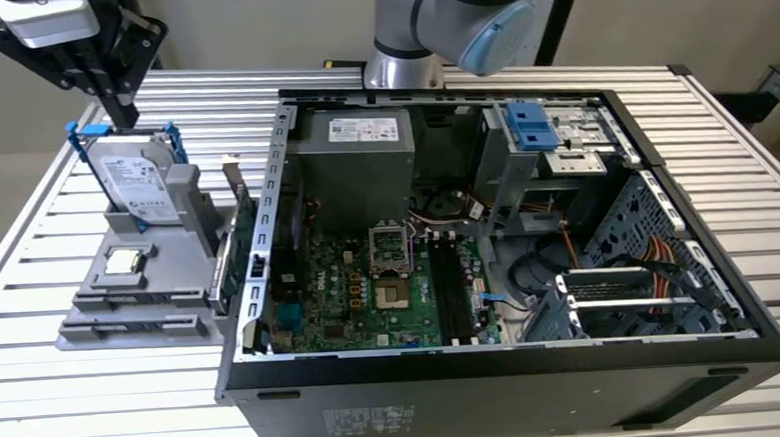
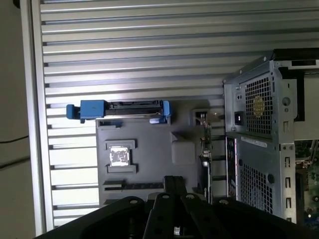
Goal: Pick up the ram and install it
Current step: 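Reach for the ram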
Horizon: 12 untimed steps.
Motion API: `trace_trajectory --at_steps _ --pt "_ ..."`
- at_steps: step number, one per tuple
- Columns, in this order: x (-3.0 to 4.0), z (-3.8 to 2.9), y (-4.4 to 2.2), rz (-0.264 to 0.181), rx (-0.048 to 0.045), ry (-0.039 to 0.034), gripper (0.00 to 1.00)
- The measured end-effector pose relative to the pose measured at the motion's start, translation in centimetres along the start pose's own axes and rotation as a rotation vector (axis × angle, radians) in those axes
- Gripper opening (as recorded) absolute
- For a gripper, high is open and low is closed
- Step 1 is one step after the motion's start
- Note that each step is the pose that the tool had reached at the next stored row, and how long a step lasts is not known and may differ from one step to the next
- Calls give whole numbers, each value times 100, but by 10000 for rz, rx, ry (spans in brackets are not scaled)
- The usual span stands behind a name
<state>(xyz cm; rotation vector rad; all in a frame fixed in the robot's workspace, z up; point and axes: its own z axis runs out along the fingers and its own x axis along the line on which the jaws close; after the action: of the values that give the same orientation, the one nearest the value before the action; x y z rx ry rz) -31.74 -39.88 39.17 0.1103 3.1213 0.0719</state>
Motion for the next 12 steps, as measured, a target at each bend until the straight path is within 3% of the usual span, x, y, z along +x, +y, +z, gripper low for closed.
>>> trace_trajectory --at_steps 12 --pt "114 2 -8 -1 0 0 0"
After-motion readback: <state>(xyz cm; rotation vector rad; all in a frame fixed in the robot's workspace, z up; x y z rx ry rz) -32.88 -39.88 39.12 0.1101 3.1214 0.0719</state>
